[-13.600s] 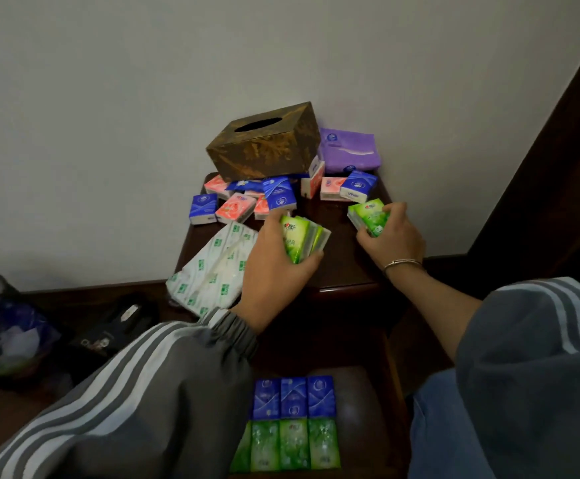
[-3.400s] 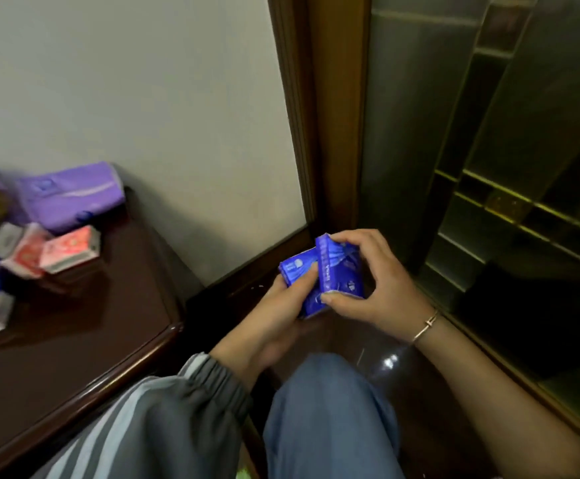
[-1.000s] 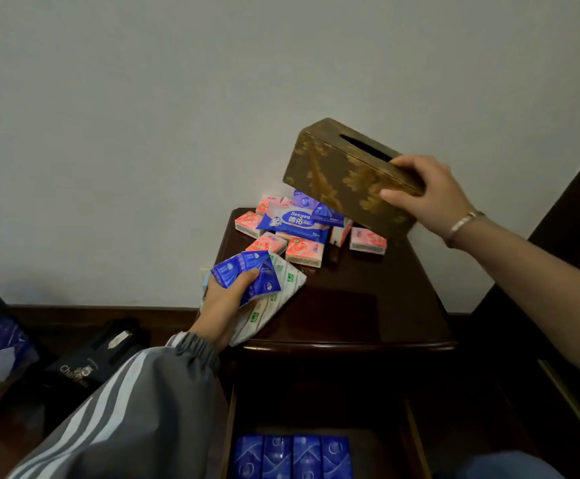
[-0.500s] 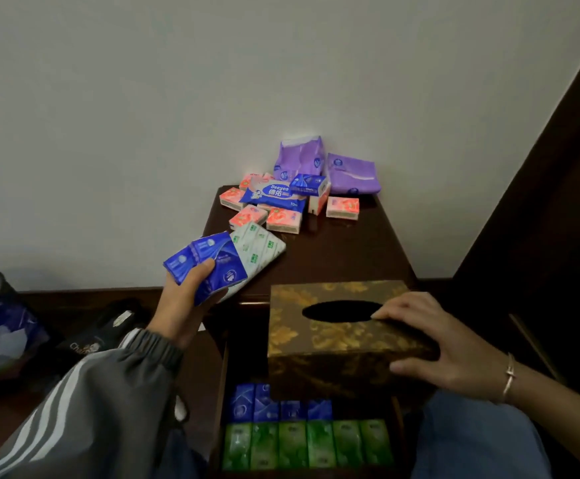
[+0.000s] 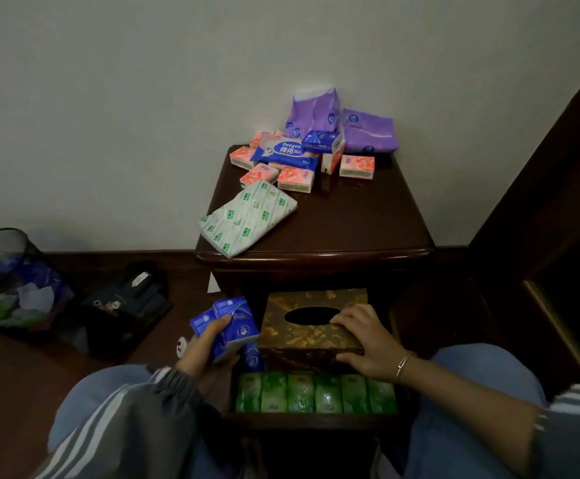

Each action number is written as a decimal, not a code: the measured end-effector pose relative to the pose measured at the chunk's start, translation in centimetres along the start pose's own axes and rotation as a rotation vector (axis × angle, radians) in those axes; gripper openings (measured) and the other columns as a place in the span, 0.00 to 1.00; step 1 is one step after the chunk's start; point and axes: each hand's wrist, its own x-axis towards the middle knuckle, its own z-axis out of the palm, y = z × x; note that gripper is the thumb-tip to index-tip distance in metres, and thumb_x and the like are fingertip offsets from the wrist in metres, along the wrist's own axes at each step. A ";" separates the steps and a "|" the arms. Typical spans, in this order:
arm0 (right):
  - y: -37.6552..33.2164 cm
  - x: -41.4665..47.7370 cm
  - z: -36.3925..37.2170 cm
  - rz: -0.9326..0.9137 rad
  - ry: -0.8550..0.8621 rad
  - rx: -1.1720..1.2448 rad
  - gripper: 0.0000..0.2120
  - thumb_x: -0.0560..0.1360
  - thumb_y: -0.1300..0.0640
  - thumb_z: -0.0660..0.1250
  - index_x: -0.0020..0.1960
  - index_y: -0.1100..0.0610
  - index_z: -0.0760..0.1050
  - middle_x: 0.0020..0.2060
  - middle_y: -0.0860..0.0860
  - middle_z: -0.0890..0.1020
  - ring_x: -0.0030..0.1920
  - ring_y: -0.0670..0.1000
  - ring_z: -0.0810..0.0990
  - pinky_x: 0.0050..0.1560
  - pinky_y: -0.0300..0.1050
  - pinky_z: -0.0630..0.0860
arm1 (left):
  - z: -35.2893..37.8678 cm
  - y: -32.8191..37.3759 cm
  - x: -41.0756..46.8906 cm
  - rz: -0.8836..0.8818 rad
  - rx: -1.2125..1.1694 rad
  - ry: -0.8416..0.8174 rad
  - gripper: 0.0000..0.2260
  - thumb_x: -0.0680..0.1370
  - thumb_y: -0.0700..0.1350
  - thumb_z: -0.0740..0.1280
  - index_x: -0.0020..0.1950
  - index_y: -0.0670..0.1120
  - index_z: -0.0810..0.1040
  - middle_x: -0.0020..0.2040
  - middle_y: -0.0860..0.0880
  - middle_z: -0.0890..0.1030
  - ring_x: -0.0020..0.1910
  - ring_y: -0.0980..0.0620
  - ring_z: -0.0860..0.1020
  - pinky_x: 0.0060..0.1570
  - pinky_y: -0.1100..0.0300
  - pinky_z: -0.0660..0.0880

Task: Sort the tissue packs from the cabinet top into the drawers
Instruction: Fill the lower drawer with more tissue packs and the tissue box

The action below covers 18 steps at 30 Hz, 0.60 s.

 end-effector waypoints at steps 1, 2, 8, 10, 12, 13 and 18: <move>0.3 0.2 0.5 0.010 0.001 -0.011 0.31 0.67 0.44 0.71 0.65 0.54 0.69 0.60 0.50 0.71 0.62 0.46 0.61 0.66 0.47 0.63 | 0.3 -0.4 0.5 -0.007 0.018 0.004 0.19 0.70 0.49 0.71 0.58 0.44 0.77 0.43 0.43 0.85 0.37 0.48 0.84 0.34 0.57 0.78; 0.6 0.2 0.8 0.027 -0.013 -0.020 0.31 0.67 0.44 0.71 0.65 0.54 0.69 0.60 0.50 0.71 0.62 0.47 0.61 0.67 0.48 0.63 | 0.6 -0.8 0.8 0.007 0.033 0.008 0.19 0.71 0.49 0.71 0.60 0.45 0.76 0.45 0.44 0.86 0.39 0.48 0.84 0.35 0.57 0.78; 2.8 -0.3 1.9 0.135 -0.117 0.002 0.31 0.66 0.46 0.74 0.64 0.53 0.68 0.61 0.50 0.68 0.64 0.51 0.63 0.66 0.44 0.63 | 2.6 -2.8 1.6 0.062 0.104 -0.081 0.28 0.68 0.52 0.73 0.67 0.48 0.72 0.56 0.43 0.83 0.53 0.43 0.82 0.46 0.50 0.79; 2.8 -0.4 1.7 0.145 -0.165 0.020 0.31 0.66 0.48 0.74 0.65 0.53 0.67 0.64 0.50 0.67 0.66 0.50 0.61 0.67 0.42 0.60 | 2.7 -3.4 1.7 0.062 0.108 -0.066 0.30 0.69 0.52 0.74 0.68 0.49 0.70 0.57 0.43 0.82 0.55 0.43 0.82 0.50 0.48 0.78; 2.0 -1.2 1.8 0.119 -0.186 0.056 0.31 0.66 0.49 0.74 0.66 0.54 0.67 0.67 0.50 0.65 0.68 0.48 0.59 0.69 0.41 0.57 | 2.2 -3.6 1.2 0.043 0.091 -0.071 0.32 0.68 0.53 0.75 0.69 0.50 0.69 0.59 0.43 0.82 0.56 0.43 0.81 0.51 0.47 0.77; 3.3 -0.9 3.6 0.163 -0.231 0.132 0.31 0.67 0.49 0.75 0.66 0.53 0.68 0.68 0.49 0.63 0.70 0.48 0.57 0.70 0.41 0.57 | 1.6 -4.5 3.8 -0.018 0.113 -0.069 0.33 0.67 0.54 0.76 0.69 0.50 0.69 0.59 0.44 0.82 0.56 0.44 0.81 0.52 0.47 0.77; 3.6 -1.4 4.2 0.580 0.159 0.507 0.25 0.71 0.52 0.72 0.65 0.52 0.68 0.64 0.48 0.66 0.67 0.51 0.66 0.63 0.44 0.68 | 0.1 -5.7 5.7 -0.076 0.143 -0.100 0.36 0.66 0.55 0.77 0.70 0.52 0.67 0.60 0.45 0.81 0.58 0.45 0.81 0.56 0.46 0.76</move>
